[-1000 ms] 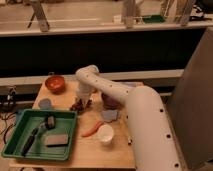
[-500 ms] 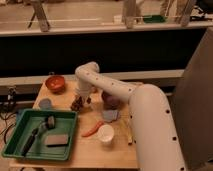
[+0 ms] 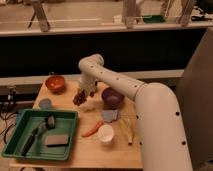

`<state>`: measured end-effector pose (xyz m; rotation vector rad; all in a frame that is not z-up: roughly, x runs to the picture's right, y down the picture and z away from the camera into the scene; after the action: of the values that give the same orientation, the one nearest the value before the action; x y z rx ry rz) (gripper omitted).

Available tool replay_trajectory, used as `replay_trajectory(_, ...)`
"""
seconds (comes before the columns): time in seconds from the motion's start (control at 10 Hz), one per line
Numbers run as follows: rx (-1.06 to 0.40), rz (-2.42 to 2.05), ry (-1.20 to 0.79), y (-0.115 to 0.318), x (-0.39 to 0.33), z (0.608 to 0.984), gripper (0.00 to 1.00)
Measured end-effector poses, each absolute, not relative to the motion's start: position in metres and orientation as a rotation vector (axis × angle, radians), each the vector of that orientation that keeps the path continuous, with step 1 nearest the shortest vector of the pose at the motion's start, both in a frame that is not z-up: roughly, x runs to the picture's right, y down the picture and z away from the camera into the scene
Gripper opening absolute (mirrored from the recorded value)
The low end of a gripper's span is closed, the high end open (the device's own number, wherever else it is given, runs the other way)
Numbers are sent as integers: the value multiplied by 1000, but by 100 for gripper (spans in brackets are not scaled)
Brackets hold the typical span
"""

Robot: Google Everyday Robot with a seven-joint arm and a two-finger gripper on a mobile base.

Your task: Place grapes in purple bowl

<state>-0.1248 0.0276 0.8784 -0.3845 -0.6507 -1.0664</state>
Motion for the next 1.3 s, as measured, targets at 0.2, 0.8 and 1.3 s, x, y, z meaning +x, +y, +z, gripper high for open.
replay_trajectory(0.2,-373,-1045,-640,18,-111,872,8)
replay_trajectory(0.8,-333,-1001,-612,-8,-63,846,8)
replay_trajectory(1.3,-305,-968,-595,-19,-42,832,8)
